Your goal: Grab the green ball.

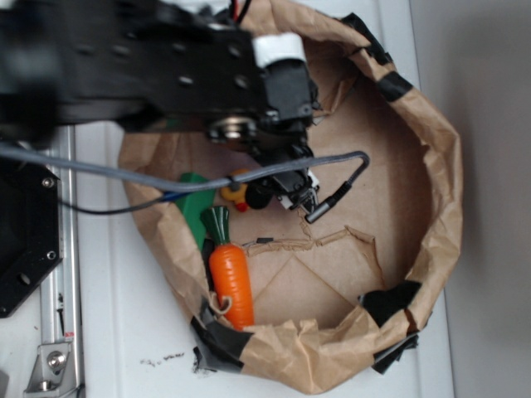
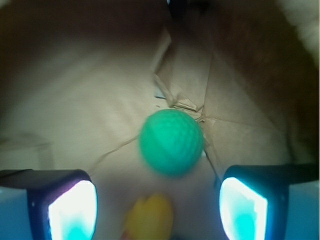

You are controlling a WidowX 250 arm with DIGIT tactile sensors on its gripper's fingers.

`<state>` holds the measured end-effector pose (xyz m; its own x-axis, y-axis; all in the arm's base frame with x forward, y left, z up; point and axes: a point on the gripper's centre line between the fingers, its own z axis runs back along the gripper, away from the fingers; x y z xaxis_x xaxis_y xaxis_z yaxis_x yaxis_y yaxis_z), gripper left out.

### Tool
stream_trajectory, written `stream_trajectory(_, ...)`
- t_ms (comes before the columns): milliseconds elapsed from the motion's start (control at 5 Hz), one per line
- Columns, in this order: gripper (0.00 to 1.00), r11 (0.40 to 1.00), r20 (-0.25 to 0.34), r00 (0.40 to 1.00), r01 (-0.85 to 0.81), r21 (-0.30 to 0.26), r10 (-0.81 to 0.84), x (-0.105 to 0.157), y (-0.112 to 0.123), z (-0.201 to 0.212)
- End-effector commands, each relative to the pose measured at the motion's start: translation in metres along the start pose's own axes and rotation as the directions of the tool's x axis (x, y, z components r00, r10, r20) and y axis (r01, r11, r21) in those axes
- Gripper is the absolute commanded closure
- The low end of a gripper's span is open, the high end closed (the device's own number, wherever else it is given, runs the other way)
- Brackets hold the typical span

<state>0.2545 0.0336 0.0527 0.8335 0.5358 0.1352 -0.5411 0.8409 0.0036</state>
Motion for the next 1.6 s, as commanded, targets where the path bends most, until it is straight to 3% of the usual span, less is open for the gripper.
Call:
stream_trajectory(0, 0.0, 0.997, 0.038, 0.999, 0.021, 0.081, -0.024, 0.032, 0.019, -0.012)
stream_trajectory(200, 0.13, 0.994, 0.036, 0.997, 0.07, 0.089, -0.073, 0.034, 0.016, -0.018)
stream_trajectory(400, 1.0, 0.988, 0.015, 0.993, 0.115, 0.106, -0.118, 0.03, 0.012, -0.019)
stream_trajectory(600, 1.0, 0.986, 0.012, 0.989, 0.146, 0.081, -0.147, 0.029, 0.008, -0.005)
stream_trajectory(1000, 1.0, 0.967, 0.027, 0.968, 0.251, -0.031, -0.25, 0.029, -0.004, 0.036)
stream_trajectory(1200, 1.0, 0.913, 0.045, 0.92, 0.392, -0.108, -0.39, 0.024, -0.019, 0.081)
stream_trajectory(1400, 1.0, 0.861, 0.051, 0.869, 0.495, -0.117, -0.492, 0.017, -0.041, 0.133)
